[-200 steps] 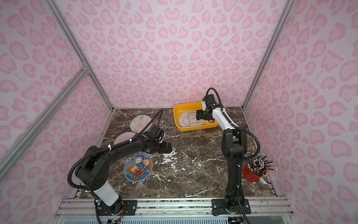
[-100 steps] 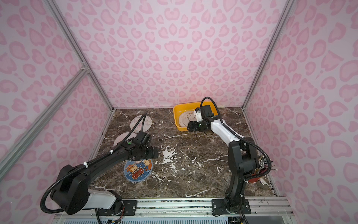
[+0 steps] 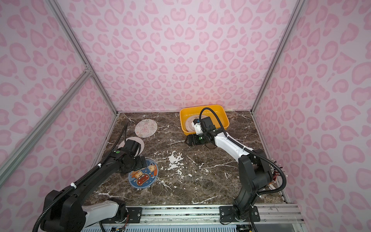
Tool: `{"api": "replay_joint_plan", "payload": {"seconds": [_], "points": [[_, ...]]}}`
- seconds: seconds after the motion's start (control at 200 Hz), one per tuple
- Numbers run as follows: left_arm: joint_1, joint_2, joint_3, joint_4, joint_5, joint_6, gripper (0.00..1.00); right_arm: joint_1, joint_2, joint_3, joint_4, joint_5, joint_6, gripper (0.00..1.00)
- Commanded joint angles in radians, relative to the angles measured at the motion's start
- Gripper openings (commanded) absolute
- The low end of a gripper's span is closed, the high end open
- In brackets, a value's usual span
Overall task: Put the coasters into the storage box
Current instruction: Move the coaster to the center of the board.
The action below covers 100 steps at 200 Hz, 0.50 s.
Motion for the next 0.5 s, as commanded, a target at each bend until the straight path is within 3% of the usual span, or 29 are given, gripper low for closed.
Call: {"api": "replay_joint_plan", "payload": {"seconds": [0.0, 0.185, 0.495], "points": [[0.062, -0.011, -0.029, 0.004, 0.006, -0.011, 1.0, 0.012, -0.008, -0.014, 0.035, -0.011, 0.016, 0.93], [0.163, 0.023, -0.066, 0.076, 0.088, 0.022, 1.0, 0.016, -0.019, -0.024, 0.033, -0.007, 0.012, 0.94], [0.25, 0.104, -0.112, 0.185, 0.203, 0.062, 0.99, 0.016, -0.033, -0.022, 0.029, 0.001, 0.011, 0.95]]}}
